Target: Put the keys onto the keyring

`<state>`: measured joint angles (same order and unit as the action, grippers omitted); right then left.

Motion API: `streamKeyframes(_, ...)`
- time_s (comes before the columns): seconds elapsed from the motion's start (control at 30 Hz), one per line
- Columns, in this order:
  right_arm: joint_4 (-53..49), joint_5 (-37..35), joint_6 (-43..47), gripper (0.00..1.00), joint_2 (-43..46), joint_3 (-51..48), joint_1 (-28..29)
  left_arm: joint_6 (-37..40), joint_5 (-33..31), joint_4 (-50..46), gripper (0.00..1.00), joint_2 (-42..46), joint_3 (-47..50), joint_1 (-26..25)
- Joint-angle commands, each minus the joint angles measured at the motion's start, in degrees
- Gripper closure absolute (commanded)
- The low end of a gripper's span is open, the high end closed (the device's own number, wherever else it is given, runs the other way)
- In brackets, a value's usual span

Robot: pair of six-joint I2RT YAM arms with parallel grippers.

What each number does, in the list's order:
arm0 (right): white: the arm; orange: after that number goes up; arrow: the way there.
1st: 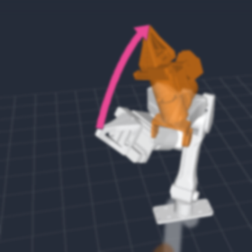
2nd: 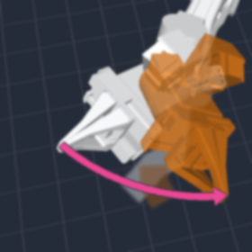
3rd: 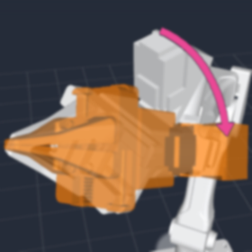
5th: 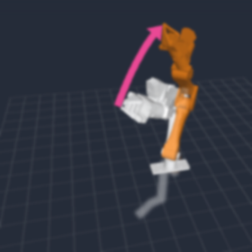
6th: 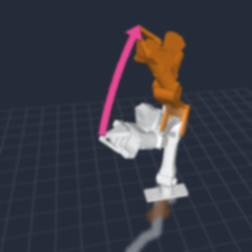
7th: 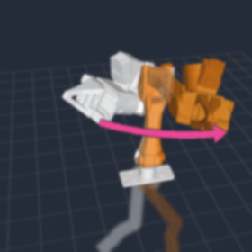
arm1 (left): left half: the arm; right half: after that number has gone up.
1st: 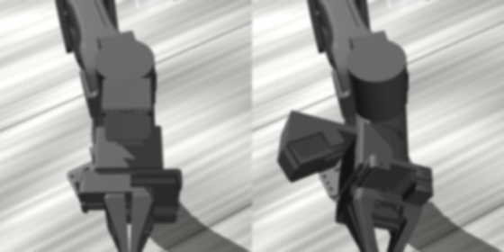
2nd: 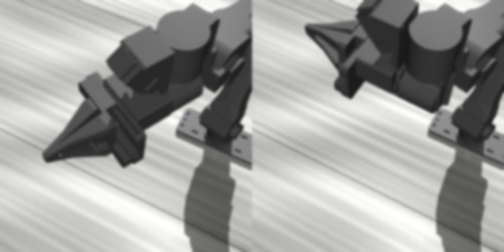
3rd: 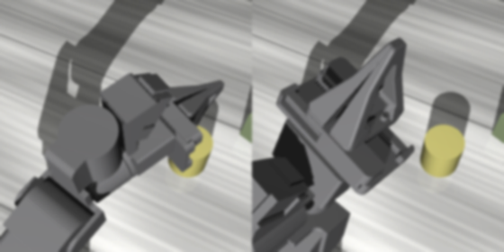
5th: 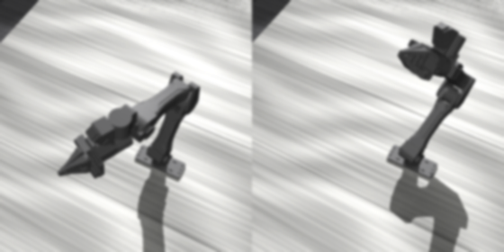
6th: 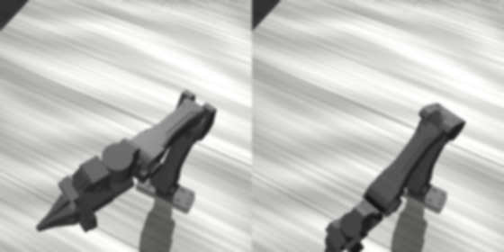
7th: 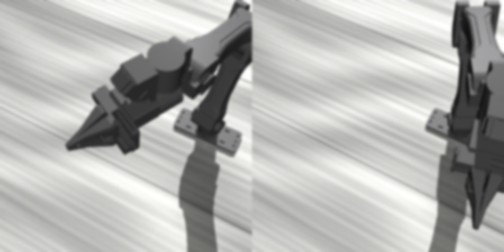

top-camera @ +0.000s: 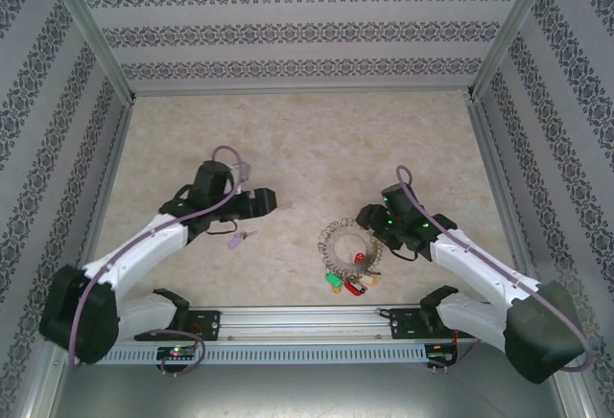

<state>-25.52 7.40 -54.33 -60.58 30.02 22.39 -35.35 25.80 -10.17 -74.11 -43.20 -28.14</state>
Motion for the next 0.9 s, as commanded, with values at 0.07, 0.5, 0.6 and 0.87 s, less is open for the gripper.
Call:
streamKeyframes(0.07, -5.01, 7.69, 13.32, 0.39, -2.64, 0.02, -4.01, -2.62, -2.36, 1.24, 0.25, -10.63, -7.08, -9.60)
streamKeyframes(0.5, -0.28, 13.30, 15.52, 0.44, -6.48, -4.03, -3.85, -5.27, -1.98, 3.49, 0.28, -23.13, -12.62, -16.13)
streamKeyframes(0.6, 1.37, 15.23, 15.51, 0.44, -6.81, -4.97, -3.80, -5.50, -0.98, 4.37, 0.31, -25.79, -13.57, -16.83)
streamKeyframes(0.87, 6.10, 19.94, 15.39, 0.49, -6.28, -6.70, -3.81, -5.47, 0.53, 5.43, 0.42, -31.03, -16.61, -18.33)
